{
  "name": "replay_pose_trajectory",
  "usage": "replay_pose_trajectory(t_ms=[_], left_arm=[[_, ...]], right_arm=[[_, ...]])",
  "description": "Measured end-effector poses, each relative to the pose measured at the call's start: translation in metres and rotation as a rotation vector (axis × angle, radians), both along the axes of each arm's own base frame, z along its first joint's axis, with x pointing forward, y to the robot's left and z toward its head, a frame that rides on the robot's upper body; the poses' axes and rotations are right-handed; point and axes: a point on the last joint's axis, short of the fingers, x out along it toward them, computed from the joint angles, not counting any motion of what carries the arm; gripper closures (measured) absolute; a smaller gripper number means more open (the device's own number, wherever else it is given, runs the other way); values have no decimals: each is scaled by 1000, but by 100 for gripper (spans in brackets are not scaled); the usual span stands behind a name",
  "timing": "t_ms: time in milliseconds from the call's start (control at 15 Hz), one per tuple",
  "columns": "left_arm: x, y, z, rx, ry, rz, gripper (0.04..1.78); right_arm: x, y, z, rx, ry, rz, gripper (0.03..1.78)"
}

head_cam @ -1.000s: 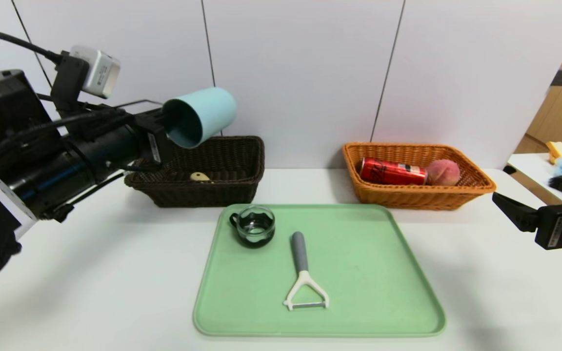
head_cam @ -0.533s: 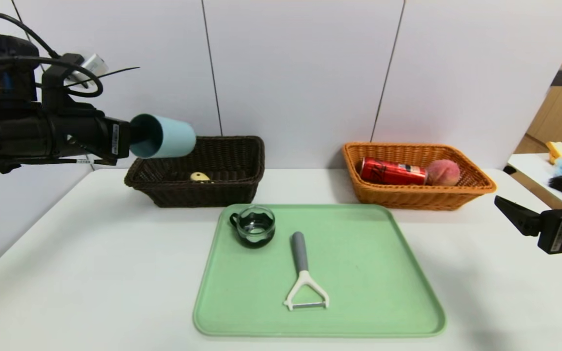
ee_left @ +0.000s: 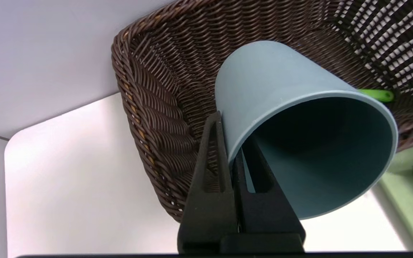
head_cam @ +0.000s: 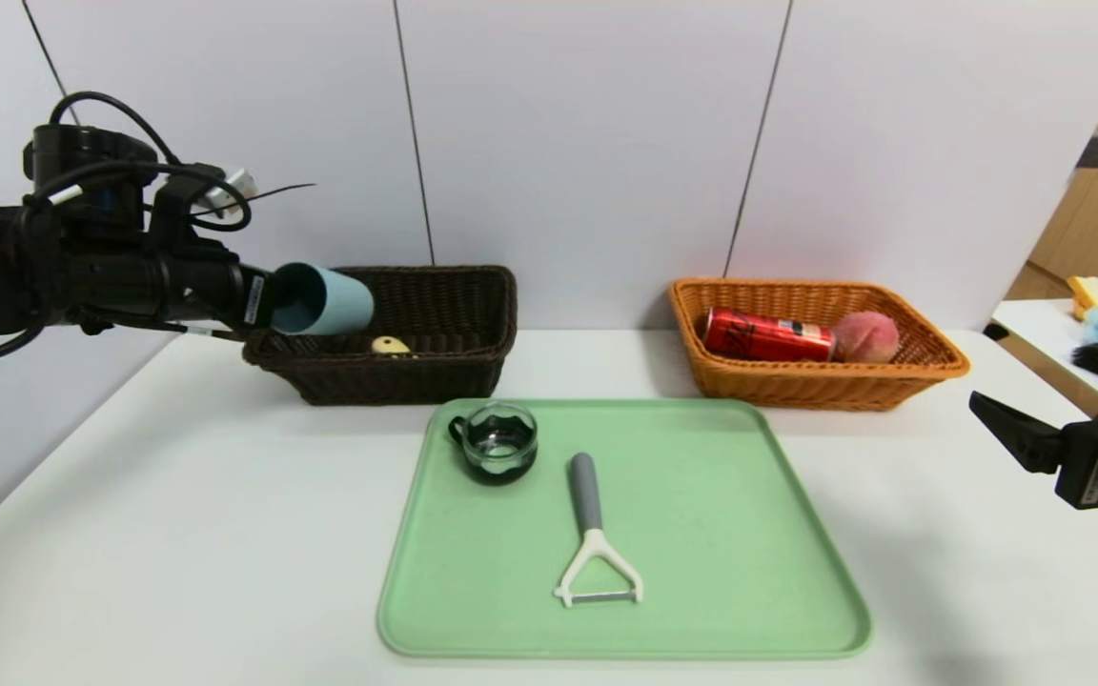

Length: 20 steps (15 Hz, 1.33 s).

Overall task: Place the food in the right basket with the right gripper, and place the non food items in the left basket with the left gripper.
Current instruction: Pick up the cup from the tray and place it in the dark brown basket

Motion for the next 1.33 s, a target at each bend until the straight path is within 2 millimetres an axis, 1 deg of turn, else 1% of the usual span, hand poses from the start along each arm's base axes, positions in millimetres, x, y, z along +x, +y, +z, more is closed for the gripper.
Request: replay_pose_trajectory(t_ms=[267,467,600,667,867,933,1067,1200,1333], left_arm=[[14,2,-13,46,-2,5,174],[20,2,-19,72,-6,29,174],[24,2,-21,69,-18,30,138],[26,3,-21,68,-36,31,123],[28,2,-20,66,-68,28,87],[28,2,-16,62,-89,24,78],[25,1,-1,42,-164,2,63],[11,-5,18,-8,-230,-42,51],[-12,-21,30,-65,-266,-118,42]], right_arm=[[-1,0,0,2,-1,0,12],[-1,0,0,3,-2,2,12],[-1,0,0,1,-1,2,12],[-1,0,0,2,0,1,12],[-1,0,0,2,0,2,12],[-1,0,0,2,3,2,12],[-2,0,-2,2,10,2,12],[-2,0,-5,4,20,14,12],[-2,0,-6,4,24,21,12]])
